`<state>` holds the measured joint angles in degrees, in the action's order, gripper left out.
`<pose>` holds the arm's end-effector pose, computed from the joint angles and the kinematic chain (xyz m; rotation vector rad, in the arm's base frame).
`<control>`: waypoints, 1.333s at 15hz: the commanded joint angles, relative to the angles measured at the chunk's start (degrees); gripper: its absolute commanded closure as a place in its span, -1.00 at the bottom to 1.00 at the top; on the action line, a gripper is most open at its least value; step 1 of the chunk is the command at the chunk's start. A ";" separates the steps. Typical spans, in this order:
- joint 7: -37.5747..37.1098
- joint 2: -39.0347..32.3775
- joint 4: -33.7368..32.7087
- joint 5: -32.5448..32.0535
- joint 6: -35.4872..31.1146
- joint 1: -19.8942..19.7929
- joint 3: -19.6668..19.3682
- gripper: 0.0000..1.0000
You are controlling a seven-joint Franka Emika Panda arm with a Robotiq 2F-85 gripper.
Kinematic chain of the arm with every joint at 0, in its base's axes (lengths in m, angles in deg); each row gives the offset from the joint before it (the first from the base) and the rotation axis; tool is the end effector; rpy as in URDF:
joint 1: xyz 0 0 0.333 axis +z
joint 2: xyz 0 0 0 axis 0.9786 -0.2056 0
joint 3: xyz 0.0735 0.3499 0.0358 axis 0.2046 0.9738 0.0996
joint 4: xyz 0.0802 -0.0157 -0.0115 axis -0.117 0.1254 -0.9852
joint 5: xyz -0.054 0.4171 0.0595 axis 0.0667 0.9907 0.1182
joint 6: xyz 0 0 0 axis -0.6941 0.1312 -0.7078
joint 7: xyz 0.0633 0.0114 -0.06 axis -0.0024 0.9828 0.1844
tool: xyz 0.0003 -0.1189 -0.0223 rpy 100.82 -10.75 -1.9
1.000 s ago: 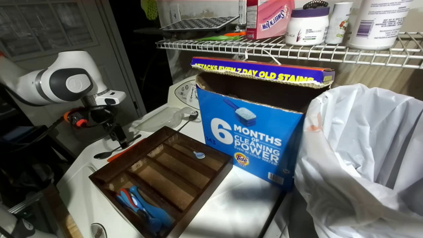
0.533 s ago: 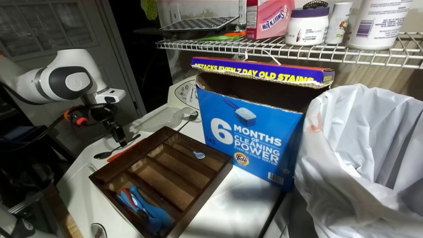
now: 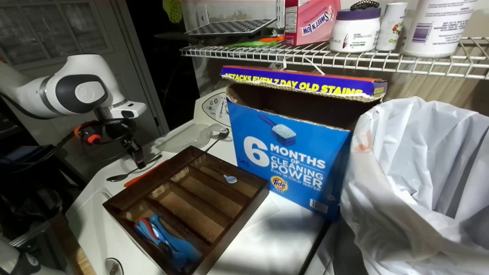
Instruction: Put both the grey and orange spoons in the brown rack
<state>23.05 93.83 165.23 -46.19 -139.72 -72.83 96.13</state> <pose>0.3753 0.1292 0.2666 3.0037 -0.1356 0.0141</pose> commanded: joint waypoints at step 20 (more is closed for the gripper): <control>-1.20 14.47 0.08 -4.80 13.60 -3.79 0.23 0.84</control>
<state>21.63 108.18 165.35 -51.19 -126.28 -76.45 96.19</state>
